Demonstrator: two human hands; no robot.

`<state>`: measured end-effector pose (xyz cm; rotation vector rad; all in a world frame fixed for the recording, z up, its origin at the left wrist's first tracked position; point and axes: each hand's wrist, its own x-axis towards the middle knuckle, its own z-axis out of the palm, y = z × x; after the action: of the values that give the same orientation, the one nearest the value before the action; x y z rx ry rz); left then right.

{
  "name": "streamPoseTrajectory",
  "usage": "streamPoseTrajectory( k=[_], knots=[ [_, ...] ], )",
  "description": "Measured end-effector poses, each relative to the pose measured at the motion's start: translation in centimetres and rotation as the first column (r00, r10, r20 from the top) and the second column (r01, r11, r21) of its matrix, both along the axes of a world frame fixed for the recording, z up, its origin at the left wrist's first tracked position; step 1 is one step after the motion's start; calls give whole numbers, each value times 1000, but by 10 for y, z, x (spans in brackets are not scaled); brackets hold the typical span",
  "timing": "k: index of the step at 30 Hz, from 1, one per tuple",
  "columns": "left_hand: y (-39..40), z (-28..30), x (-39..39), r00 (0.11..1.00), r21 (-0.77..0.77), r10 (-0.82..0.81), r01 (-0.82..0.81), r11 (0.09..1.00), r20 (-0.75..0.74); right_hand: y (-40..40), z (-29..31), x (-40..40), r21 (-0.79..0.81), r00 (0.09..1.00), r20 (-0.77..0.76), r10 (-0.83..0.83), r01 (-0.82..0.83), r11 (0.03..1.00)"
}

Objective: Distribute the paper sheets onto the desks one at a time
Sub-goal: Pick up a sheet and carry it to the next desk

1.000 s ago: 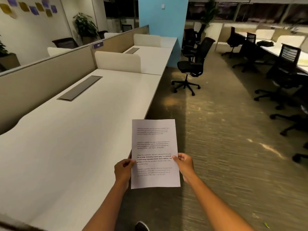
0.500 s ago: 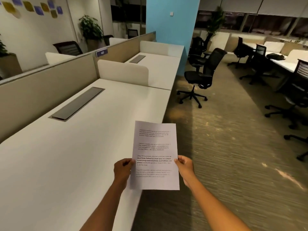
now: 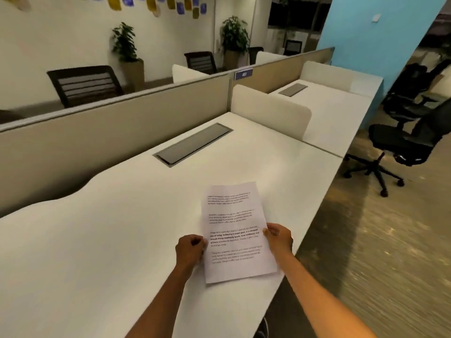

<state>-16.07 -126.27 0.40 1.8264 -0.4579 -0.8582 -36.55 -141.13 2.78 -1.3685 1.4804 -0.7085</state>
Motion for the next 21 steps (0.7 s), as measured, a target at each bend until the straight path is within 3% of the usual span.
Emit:
streamPoseTrajectory(
  k=[4,12,21],
  knots=[
    [-16,0,19,992,41,118,-120,992,44,-44,-4,46,-50,988,-45,150,-153,987],
    [-56,5,32,927,104,367,-374,922,82,-130,-18,110,-3,910,-106,402,-404,915],
    [-98,-8,16,863,162,489,-504,848,127,-190,-27,139,-50,798,-202,567,-587,808]
  ],
)
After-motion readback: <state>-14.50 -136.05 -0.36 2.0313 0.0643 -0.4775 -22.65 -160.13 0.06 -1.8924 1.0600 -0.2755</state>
